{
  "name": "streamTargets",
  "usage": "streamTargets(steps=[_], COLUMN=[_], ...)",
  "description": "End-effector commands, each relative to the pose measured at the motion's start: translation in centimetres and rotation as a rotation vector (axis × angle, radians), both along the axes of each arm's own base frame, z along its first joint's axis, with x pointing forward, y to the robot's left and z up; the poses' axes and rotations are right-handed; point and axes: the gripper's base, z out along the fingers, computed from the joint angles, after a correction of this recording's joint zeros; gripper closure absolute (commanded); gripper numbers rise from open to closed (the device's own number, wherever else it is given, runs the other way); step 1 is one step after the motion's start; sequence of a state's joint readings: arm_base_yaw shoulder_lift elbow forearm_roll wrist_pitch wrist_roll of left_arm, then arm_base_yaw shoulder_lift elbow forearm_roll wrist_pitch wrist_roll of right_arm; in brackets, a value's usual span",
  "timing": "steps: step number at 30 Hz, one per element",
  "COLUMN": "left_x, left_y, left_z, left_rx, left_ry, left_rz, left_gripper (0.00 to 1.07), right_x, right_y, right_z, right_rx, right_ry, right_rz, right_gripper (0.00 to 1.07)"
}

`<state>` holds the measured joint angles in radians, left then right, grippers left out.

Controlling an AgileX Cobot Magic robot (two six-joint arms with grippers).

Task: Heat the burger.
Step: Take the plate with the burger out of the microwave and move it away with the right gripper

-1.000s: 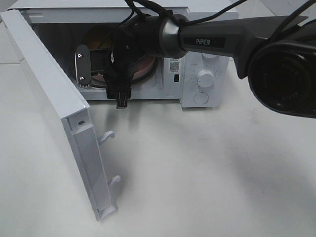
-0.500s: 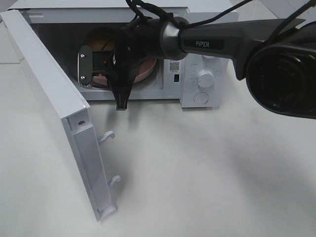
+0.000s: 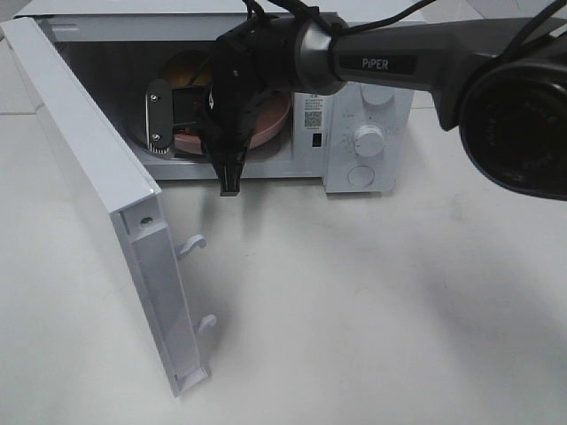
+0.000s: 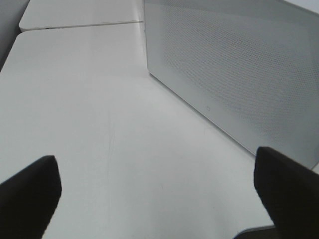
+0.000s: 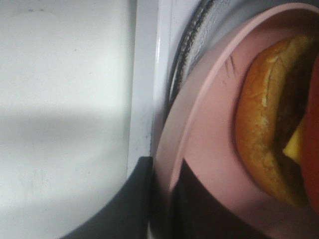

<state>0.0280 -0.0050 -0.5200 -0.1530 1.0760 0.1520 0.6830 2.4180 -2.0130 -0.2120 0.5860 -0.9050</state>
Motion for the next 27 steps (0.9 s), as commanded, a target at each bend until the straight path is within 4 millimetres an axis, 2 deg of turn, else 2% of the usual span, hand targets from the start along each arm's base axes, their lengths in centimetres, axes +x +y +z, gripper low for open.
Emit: streamTargets(steps=[1, 11, 14, 21, 27], left_x=[-0.1, -0.1, -0.1, -0.1, -0.1], left_y=[0.0, 0.0, 0.0, 0.0, 0.0], left_z=[0.0, 0.0, 0.0, 0.0, 0.0], left_rx=[-0.002, -0.002, -0.002, -0.002, -0.002], left_ry=[-0.007, -0.007, -0.007, -0.007, -0.007], left_rz=[0.001, 0.001, 0.001, 0.001, 0.001], left_gripper=[0.09, 0.09, 0.09, 0.09, 0.09], right_x=[-0.6, -3.3, -3.5, -5.8, -6.9], right_y=[-0.5, -2.3, -2.6, -3.7, -4.4], right_z=[0.6, 2.9, 3.1, 4.1, 4.3], right_rx=[-0.042, -0.059, -0.064, -0.034, -0.045], right_ry=[0.007, -0.132, -0.142, -0.171, -0.171], right_rz=[0.045, 0.256, 0.275, 0.358, 0.395], right_gripper=[1.07, 1.07, 1.07, 1.07, 1.07])
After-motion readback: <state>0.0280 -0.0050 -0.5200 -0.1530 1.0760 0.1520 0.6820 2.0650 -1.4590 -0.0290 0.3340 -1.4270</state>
